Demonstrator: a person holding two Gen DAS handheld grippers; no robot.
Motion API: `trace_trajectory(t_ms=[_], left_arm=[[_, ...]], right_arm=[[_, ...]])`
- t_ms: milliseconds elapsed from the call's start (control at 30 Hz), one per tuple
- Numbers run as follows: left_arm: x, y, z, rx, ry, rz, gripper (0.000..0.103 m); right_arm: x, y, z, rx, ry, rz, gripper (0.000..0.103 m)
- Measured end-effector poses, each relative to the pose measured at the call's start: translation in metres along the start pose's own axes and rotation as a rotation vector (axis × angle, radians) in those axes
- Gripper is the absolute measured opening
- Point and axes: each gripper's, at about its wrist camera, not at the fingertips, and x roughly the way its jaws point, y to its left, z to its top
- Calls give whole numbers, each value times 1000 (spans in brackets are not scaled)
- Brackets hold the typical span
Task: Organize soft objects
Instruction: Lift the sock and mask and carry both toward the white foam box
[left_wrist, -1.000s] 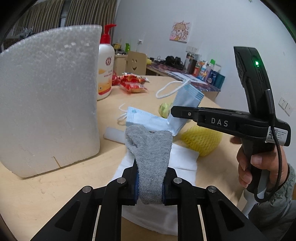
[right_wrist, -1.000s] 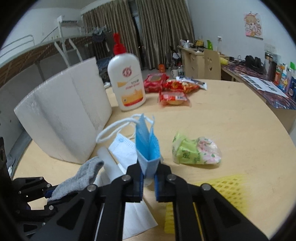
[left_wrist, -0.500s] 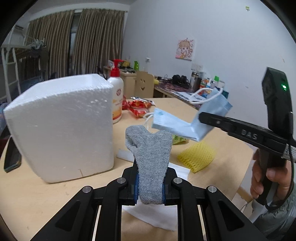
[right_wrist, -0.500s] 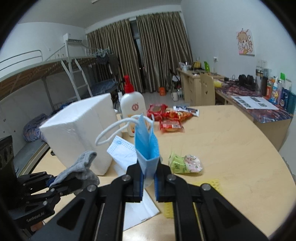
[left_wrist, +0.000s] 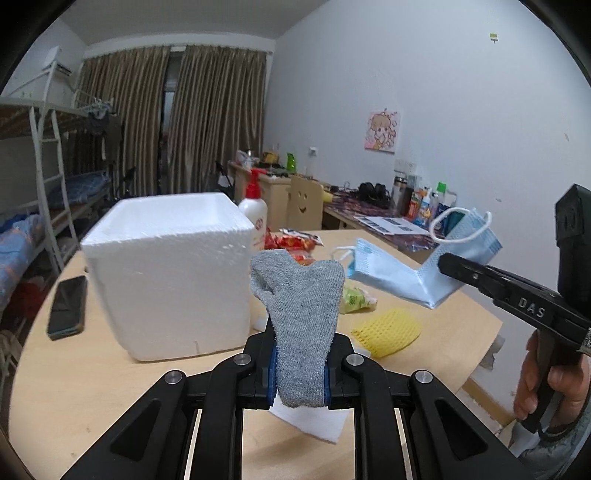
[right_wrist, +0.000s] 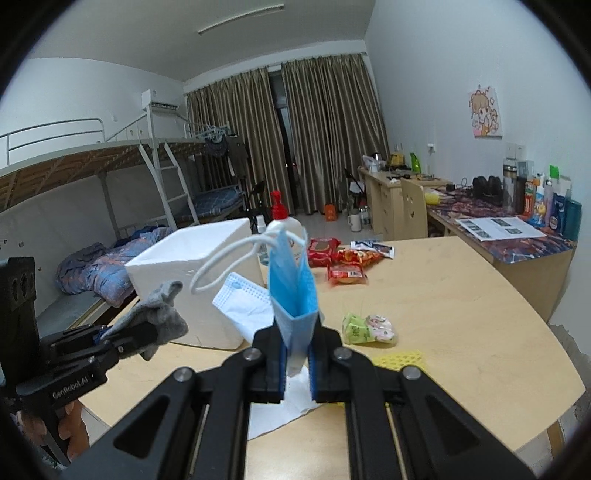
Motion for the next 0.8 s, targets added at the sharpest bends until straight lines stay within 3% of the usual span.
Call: trace_trajectory(t_ms=[800], left_arm=[[-105,4,0,8,-167,191,18]], right_arm=[[-51,39,-2,-91,-133,102,12]])
